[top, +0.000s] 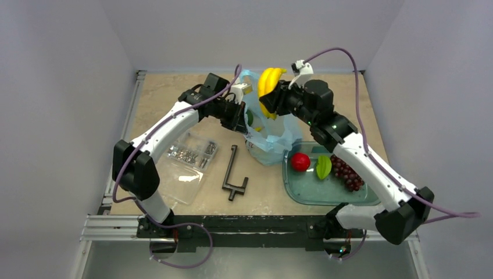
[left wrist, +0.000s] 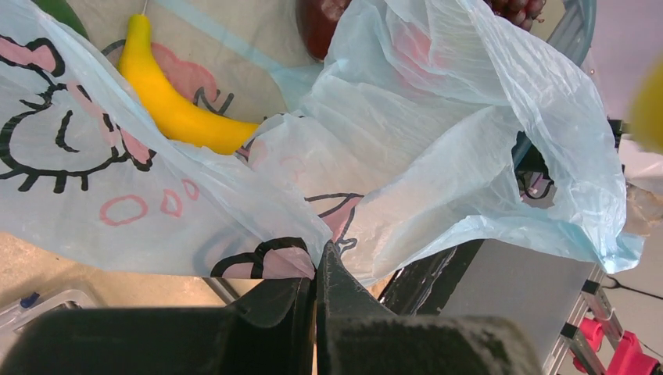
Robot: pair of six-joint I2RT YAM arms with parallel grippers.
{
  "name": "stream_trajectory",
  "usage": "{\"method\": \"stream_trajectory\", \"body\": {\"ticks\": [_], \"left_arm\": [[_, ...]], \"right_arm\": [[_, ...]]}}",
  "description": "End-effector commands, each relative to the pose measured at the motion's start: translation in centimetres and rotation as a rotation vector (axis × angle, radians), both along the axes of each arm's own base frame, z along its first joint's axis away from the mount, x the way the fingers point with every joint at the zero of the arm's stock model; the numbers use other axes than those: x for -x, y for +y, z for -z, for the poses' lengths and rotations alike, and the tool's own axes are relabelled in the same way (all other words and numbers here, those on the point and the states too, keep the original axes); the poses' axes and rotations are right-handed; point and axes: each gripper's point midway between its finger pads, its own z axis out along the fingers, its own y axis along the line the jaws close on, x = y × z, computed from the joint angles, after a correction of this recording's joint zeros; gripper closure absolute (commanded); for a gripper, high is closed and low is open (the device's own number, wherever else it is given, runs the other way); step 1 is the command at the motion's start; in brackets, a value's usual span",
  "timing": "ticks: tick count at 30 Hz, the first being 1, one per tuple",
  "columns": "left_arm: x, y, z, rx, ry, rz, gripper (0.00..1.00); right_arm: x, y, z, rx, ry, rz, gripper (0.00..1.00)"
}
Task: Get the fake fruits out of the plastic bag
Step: Place the fake fruit in the bin.
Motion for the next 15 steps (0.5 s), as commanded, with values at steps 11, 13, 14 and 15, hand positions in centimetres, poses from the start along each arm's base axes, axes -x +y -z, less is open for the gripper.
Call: {"method": "stream_trajectory", "body": {"ticks": [11,13,14,15], "left_arm": [[-0.6,-0.5,-0.7,0.02,-0.013,0.008,1.0],[-0.6,-0.5,-0.7,0.018,-0.015,0.007,1.0],[-0.6,-0.5,-0.7,0.016,-0.017,0.007,1.0],[-0.6,-0.4,-0.7,0.014,-0.018,0.006,1.0]], "right_arm": [[8.5,-15.0,5.8,0.247,0.182,0.453,0.99],[9.3,-17.1,8.1,0.27,0.275,0.581,0.99],[9.9,-17.6,9.4,0.279,0.327,0.614,0.99],[10.4,-18.0,10.7,0.293,0.373,0.639,0.99]]}}
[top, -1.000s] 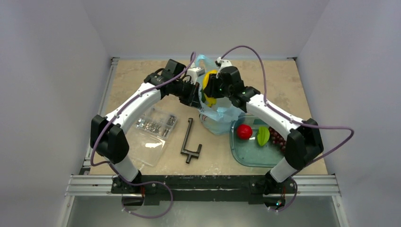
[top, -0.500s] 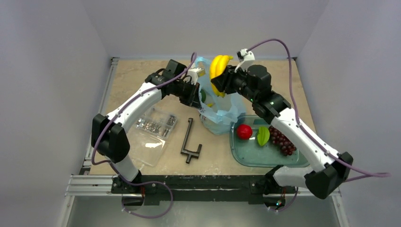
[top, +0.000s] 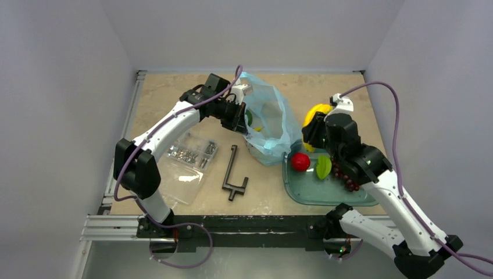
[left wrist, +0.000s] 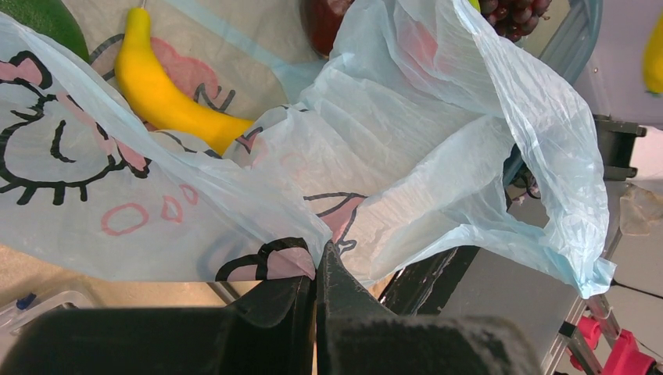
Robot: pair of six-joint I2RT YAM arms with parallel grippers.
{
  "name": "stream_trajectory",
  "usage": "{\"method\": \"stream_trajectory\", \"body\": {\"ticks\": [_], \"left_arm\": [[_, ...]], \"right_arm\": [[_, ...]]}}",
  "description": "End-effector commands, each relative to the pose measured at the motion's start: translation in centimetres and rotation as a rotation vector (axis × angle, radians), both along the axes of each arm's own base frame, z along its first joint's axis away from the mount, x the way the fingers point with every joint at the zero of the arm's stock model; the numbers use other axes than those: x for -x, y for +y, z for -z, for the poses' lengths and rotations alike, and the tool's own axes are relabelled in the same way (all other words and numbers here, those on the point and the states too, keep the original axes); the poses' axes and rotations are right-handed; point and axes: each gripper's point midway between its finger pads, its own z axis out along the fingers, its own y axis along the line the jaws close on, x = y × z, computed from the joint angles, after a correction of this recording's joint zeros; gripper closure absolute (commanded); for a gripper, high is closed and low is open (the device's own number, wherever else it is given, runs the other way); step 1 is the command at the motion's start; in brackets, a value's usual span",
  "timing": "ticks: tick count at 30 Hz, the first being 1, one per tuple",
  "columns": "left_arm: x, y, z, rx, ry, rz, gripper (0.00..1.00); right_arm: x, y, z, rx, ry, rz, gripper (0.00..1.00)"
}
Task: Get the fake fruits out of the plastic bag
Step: Place the fake fruit in the bin.
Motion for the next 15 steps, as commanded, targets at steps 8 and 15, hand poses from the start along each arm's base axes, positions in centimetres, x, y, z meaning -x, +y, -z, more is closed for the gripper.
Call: {"method": "stream_trajectory", "body": {"ticks": [8,15], "left_arm": [[-0.4,-0.3,-1.6,0.027,-0.036,0.007,1.0],[-0.4,-0.3,-1.7,0.03,-0.04,0.008,1.0]], "right_arm": [[5.2,-3.4,14.8,0.127,0.492,0.209,0.97],[7.0,-3.7,18.3,0.071,0.618,0.325,0.98]]}}
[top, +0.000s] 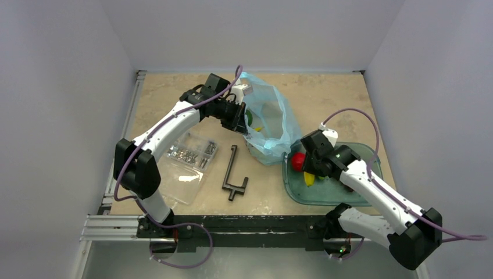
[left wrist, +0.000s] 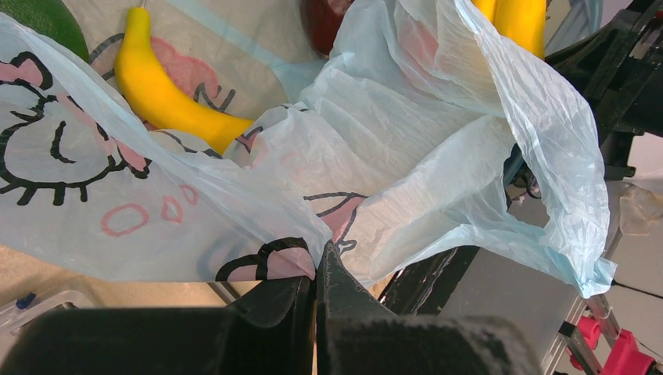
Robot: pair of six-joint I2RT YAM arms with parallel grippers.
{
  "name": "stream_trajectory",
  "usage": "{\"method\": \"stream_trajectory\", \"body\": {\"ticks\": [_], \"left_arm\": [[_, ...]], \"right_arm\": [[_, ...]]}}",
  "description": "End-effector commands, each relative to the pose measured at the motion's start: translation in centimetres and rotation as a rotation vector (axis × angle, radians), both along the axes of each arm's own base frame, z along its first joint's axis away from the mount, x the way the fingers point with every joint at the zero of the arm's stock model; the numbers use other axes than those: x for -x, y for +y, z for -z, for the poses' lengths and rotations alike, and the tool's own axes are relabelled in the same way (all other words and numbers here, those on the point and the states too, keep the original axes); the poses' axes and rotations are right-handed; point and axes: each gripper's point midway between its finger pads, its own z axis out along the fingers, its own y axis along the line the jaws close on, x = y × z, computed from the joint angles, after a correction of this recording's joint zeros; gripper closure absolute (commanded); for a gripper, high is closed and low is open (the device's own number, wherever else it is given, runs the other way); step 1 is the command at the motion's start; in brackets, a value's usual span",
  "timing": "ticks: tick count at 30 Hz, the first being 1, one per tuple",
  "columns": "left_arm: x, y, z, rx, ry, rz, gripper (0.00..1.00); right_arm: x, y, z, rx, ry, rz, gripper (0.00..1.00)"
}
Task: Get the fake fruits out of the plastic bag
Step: Place the fake fruit in the bin.
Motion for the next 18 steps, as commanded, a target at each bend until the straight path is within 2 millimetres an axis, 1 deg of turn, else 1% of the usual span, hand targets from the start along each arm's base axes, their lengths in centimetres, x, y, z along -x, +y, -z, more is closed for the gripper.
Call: {"method": "stream_trajectory", "body": {"ticks": [1,5,8,13,15,17,18], "left_arm": [[-0.4,-0.3,-1.8,0.032,-0.042,0.009,1.0],[-0.4,-0.3,-1.8,0.031,-0.043,0.007,1.0],[-0.4,-0.3,-1.8,0.03,-0.046,0.007,1.0],[-0.4,-0.2,-1.9,0.03,-0.047,0.006,1.0],[-0.4,-0.2,-2.0,0.03,-0.05,0.006,1.0],[-0.3,-0.3,-2.0,0.031,-0.049,0.007,1.0],[-0.4,-0.2,-2.0,0.032,-0.049,0.006,1.0]], "right_arm": [[0.8,0.3,1.1,-0.102,0.012,0.166,0.97],[1.3,0.2,2.8,-0.146,0.048,0.348,0.97],[1.3,0.0,3.1,-0.164,0.042,0.444,0.95],[1.1,0.6,3.9,-0.251,0.018,0.514,0.91],[1.1,0.2,3.7,-0.24,0.005,0.53,0.9],[1.0,-0.9,2.9,-0.191,-0.025,0.528,0.87],[0.9,-0.9,2.6,-0.187,-0.031,0.515,0.85]]}}
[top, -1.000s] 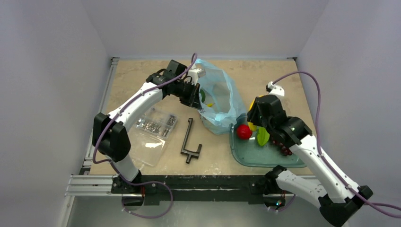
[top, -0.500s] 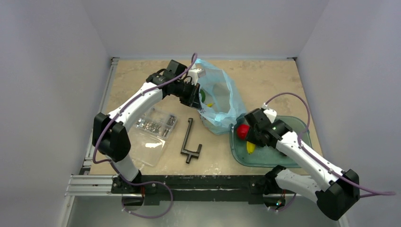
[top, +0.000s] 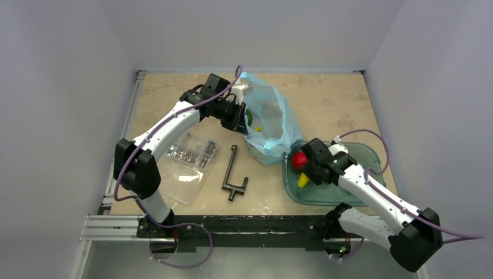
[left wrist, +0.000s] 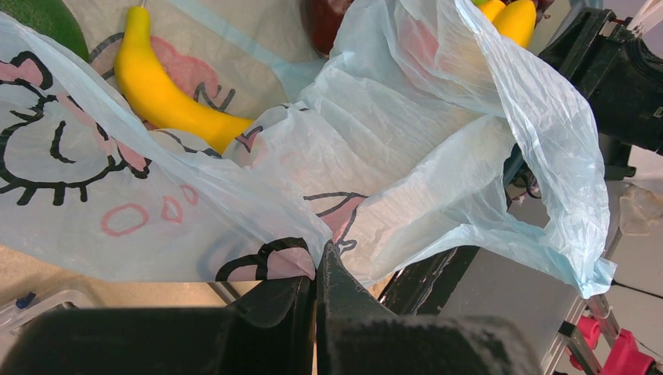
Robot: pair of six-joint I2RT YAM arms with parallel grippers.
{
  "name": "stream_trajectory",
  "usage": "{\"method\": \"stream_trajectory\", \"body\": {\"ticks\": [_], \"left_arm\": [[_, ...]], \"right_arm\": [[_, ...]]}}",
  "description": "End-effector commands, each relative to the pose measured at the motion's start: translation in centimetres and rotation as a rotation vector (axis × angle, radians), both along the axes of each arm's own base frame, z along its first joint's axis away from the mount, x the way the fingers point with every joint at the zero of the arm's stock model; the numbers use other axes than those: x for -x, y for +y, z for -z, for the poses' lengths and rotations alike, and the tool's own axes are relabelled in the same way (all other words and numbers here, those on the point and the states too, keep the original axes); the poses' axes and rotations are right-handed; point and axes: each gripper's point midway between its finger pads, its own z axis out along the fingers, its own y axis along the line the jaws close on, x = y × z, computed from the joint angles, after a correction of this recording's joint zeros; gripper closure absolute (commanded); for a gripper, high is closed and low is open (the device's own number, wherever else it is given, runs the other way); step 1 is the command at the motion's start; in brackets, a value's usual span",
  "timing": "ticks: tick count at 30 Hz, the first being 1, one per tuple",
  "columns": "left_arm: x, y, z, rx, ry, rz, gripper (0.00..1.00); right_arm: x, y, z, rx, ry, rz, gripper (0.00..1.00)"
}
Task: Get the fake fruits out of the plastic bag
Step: Place the fake fruit in the bin.
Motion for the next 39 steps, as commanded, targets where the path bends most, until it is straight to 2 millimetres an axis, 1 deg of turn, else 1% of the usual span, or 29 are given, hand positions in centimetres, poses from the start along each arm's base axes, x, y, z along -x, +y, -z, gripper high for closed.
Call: {"method": "stream_trajectory", "body": {"ticks": [1,4,9,13,17,21,23,25,27,29,31,33,35,36,39], "left_arm": [[-0.4,-0.3,-2.0,0.034,-0.048,0.008,1.0],[-0.3,-0.4,-2.0,0.039,-0.042,0.009,1.0],[-0.4,-0.3,-2.0,0.033,-0.047,0.008,1.0],[-0.4,-0.3,-1.9,0.031,-0.046,0.008,1.0],[-0.4,-0.3,-1.7,0.027,-0.044,0.008,1.0],[-0.4,-0.3,-1.7,0.026,-0.043,0.008,1.0],[-0.4,-0.2,-1.6,0.024,-0.041,0.006,1.0],[-0.5,-0.3,-1.6,0.025,-0.04,0.007,1.0],[-0.4,-0.3,-1.6,0.025,-0.039,0.008,1.0],[-0.5,-0.3,-1.5,0.024,-0.039,0.008,1.0],[-0.5,-0.3,-1.5,0.025,-0.038,0.008,1.0],[-0.5,-0.3,-1.6,0.025,-0.04,0.008,1.0],[-0.5,-0.3,-1.5,0.023,-0.038,0.007,1.0],[-0.5,-0.3,-1.5,0.025,-0.039,0.008,1.0],[-0.5,-0.4,-1.5,0.025,-0.036,0.01,1.0]], "right_arm": [[0.1,-1.6,-1.2,0.042,-0.026,0.076,0.81],[0.4,-2.2,-1.8,0.054,-0.036,0.08,0.76],[2.0,-2.3,-1.4,0.015,-0.005,0.1,0.75],[3.2,-1.2,0.3,-0.067,0.039,0.104,0.75],[3.9,-1.0,1.9,-0.109,0.061,0.148,0.74],[3.3,-0.2,3.2,-0.153,0.041,0.152,0.62],[3.2,0.2,4.0,-0.159,0.051,0.14,0.55],[3.1,0.5,4.5,-0.154,0.066,0.112,0.45],[3.0,0.6,4.5,-0.136,0.076,0.081,0.36],[2.9,0.4,4.3,-0.108,0.082,0.059,0.3],[3.0,-0.3,4.0,-0.067,0.075,0.051,0.24],[2.9,-0.6,3.1,-0.061,0.051,0.042,0.2],[2.8,-0.8,1.9,-0.062,0.019,0.031,0.16],[2.6,-1.4,1.2,-0.04,-0.005,0.029,0.14],[1.7,-2.3,-1.7,0.015,-0.085,-0.01,0.12]]}}
